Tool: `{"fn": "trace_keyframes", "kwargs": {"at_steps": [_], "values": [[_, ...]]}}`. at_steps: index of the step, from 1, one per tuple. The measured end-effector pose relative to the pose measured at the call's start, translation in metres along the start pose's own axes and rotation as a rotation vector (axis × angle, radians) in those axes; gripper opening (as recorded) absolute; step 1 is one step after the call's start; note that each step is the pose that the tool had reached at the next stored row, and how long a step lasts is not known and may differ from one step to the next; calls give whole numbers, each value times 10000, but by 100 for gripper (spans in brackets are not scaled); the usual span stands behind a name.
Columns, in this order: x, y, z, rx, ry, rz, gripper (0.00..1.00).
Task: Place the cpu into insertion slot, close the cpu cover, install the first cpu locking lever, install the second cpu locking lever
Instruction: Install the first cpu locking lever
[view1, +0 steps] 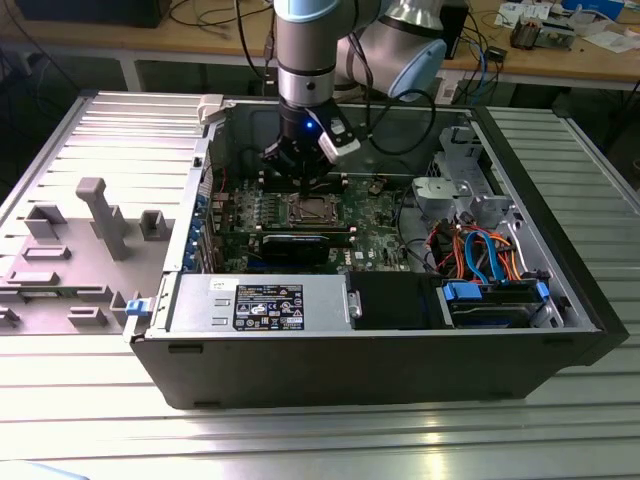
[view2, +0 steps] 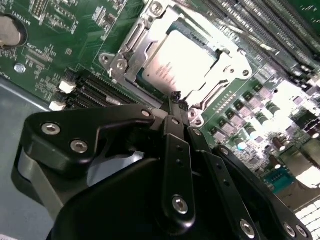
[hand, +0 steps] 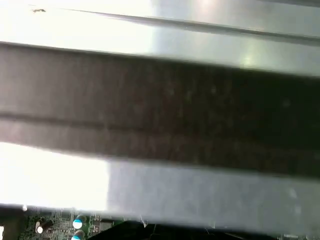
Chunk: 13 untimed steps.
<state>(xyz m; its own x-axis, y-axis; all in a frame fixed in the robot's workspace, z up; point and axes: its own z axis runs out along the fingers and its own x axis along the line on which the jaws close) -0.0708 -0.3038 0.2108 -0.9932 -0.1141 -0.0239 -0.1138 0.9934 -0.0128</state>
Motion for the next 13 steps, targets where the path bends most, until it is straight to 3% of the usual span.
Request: {"fn": "trace_keyframes", "kwargs": {"at_steps": [2,13], "values": [[-3,23,0,4,1,-5,11],[-58,10,32,5,17,-11,11]]}}
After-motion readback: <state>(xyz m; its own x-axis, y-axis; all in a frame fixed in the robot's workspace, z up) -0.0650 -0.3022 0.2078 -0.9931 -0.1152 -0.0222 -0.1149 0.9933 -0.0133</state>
